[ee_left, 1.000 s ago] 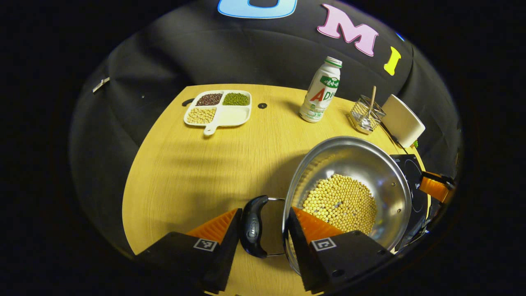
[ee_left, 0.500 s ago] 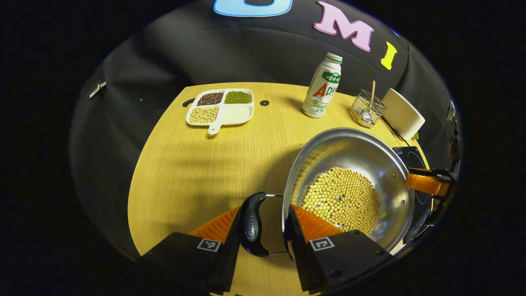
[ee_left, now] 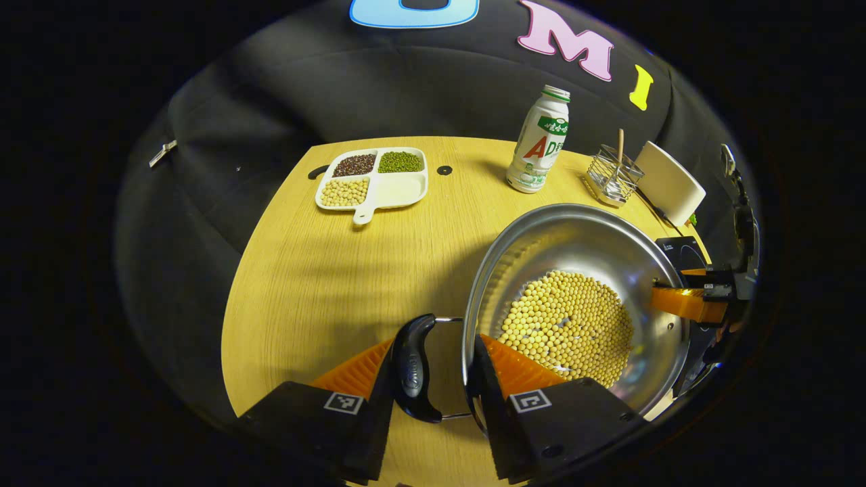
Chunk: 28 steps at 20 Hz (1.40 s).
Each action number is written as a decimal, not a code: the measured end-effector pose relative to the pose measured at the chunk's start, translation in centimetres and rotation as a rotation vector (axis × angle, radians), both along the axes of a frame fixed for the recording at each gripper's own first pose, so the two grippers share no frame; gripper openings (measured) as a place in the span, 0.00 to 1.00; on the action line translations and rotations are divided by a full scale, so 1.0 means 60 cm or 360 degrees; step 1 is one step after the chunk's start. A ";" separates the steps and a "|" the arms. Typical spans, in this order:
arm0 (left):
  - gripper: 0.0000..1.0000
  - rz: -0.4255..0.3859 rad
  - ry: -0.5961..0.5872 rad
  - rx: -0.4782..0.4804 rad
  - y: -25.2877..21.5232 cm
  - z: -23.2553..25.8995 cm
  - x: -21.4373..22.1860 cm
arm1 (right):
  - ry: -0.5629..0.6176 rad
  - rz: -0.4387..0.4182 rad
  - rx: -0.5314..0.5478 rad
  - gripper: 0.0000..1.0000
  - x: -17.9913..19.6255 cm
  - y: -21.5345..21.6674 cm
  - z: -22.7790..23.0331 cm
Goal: First push the handle of the pot to place it horizontally, then grasp the pot with both hands and set it on the induction cooktop.
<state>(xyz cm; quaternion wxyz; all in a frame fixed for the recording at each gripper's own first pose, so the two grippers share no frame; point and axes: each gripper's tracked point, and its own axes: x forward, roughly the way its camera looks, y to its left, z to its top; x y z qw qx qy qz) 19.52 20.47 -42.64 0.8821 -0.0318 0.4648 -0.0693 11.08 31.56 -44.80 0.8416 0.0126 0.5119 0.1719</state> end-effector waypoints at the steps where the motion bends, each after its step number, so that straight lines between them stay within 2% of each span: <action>1: 0.64 0.0007 -0.0001 -0.0002 0.004 -0.002 0.000 | 0.0023 -0.0007 0.0001 0.70 0.001 0.004 -0.009; 4: 0.64 0.0020 -0.0016 0.0002 0.007 0.002 -0.002 | 0.0086 -0.0035 0.0069 0.68 0.000 0.011 -0.015; 6: 0.61 0.0051 -0.0070 0.0003 0.005 0.007 0.003 | 0.0077 -0.0041 0.0079 0.58 0.004 0.012 -0.015; 10: 0.53 0.0078 -0.0061 -0.0019 -0.003 0.020 -0.016 | 0.0063 -0.0048 0.0065 0.58 -0.005 0.004 0.002; 14: 0.55 0.0077 -0.0066 -0.0015 -0.018 0.057 -0.034 | 0.0083 -0.0067 0.0077 0.58 -0.018 -0.020 0.038; 19: 0.55 0.0058 -0.0077 -0.0022 -0.061 0.108 -0.053 | 0.0070 -0.0102 0.0104 0.58 -0.026 -0.071 0.092; 23: 0.55 0.0035 -0.0098 -0.0044 -0.118 0.135 -0.059 | 0.0062 -0.0137 0.0099 0.58 -0.033 -0.139 0.128; 24: 0.55 0.0031 -0.0100 -0.0051 -0.133 0.142 -0.060 | 0.0059 -0.0144 0.0095 0.53 -0.033 -0.154 0.132; 25: 0.55 0.0028 -0.0097 -0.0057 -0.148 0.146 -0.061 | 0.0056 -0.0156 0.0094 0.53 -0.032 -0.171 0.137; 26: 0.55 0.0023 -0.0096 -0.0061 -0.163 0.150 -0.064 | 0.0054 -0.0168 0.0094 0.58 -0.033 -0.187 0.141; 27: 0.58 0.0016 -0.0097 -0.0062 -0.180 0.154 -0.065 | 0.0052 -0.0178 0.0092 0.53 -0.033 -0.204 0.144; 28: 0.55 0.0007 -0.0100 -0.0060 -0.196 0.161 -0.067 | 0.0052 -0.0184 0.0092 0.53 -0.036 -0.220 0.146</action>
